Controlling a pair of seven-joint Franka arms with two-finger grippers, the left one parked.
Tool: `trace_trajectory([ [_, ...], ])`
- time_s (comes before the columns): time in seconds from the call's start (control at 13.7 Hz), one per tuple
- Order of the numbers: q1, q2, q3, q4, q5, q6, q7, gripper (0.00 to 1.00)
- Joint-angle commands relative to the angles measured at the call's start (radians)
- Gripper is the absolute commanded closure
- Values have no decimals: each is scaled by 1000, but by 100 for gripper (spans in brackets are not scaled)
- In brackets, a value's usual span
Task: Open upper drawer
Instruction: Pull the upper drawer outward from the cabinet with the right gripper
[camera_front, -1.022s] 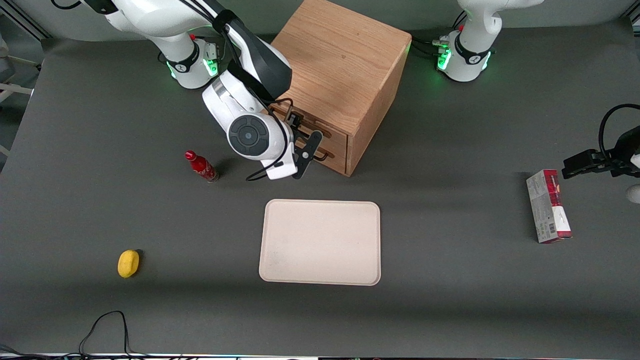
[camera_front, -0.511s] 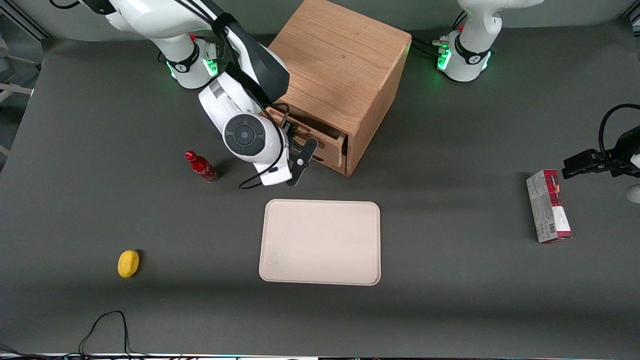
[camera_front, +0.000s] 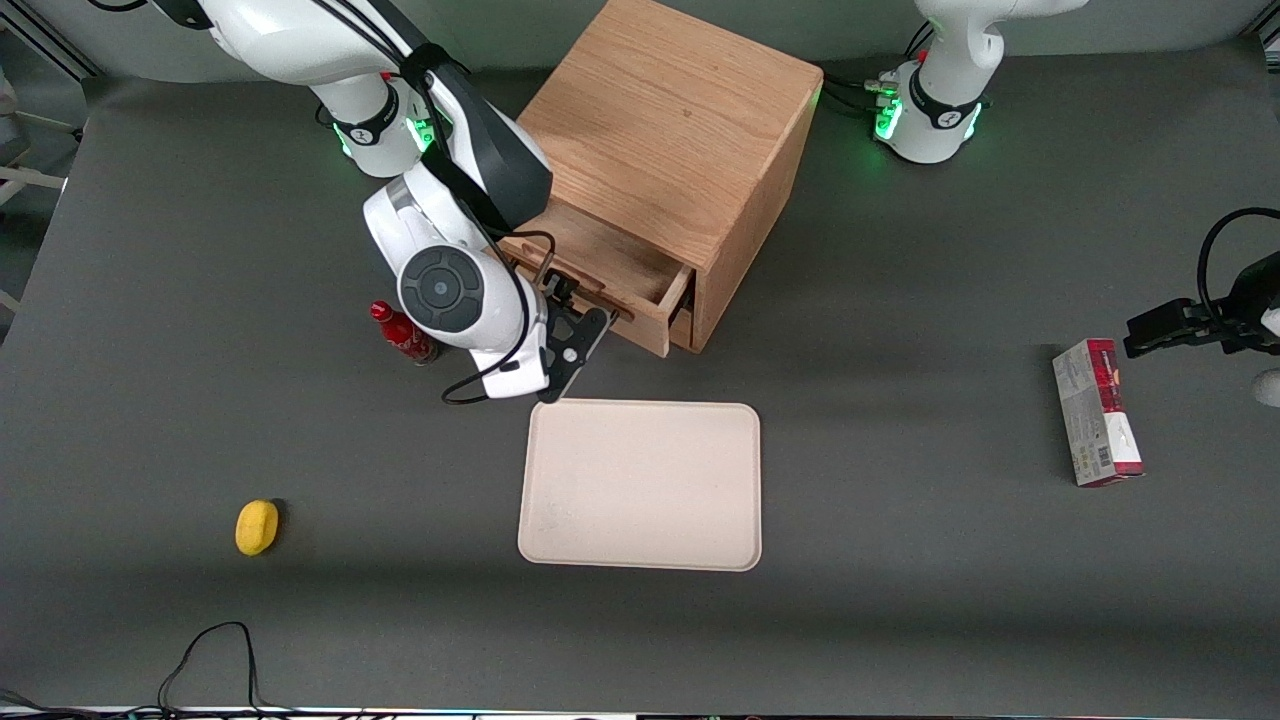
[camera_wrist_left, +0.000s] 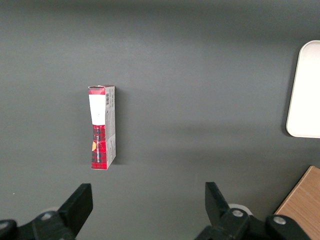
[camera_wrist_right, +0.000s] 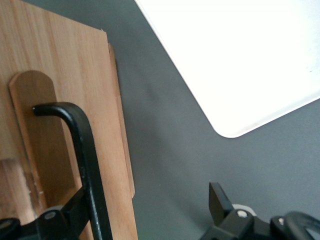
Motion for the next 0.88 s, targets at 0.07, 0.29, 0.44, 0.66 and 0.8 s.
trace_trajectory([
  [0.07, -2, 28, -32, 38, -12, 23, -18, 0],
  [0.29, -10, 37, -55, 39, -13, 50, -17, 0],
  [0.44, -10, 38, -70, 41, -12, 63, -20, 0],
  [0.66, -28, 58, -75, 73, -12, 71, -18, 0],
  [0.8, -33, 72, -84, 96, -13, 71, -15, 0],
])
